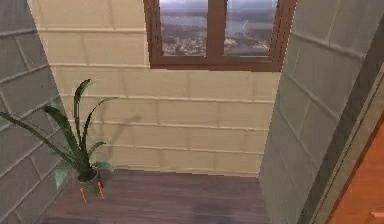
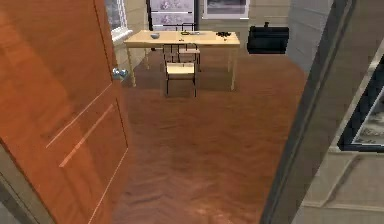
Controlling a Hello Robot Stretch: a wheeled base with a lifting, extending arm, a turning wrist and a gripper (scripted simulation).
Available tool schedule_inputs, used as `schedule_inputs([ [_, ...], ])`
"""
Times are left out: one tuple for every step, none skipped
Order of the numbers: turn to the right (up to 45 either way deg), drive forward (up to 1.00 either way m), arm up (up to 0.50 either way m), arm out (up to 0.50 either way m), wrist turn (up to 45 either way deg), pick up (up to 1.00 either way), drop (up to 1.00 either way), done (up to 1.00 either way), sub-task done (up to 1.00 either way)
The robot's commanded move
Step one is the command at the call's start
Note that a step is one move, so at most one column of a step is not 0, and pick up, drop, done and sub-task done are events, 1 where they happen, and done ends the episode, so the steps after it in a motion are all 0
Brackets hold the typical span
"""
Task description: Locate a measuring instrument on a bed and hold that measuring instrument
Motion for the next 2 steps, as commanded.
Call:
schedule_inputs([
  [45.0,0.0,0.0,0.0,0.0,0.0,0.0,0.0,0.0],
  [45.0,0.0,0.0,0.0,0.0,0.0,0.0,0.0,0.0],
])
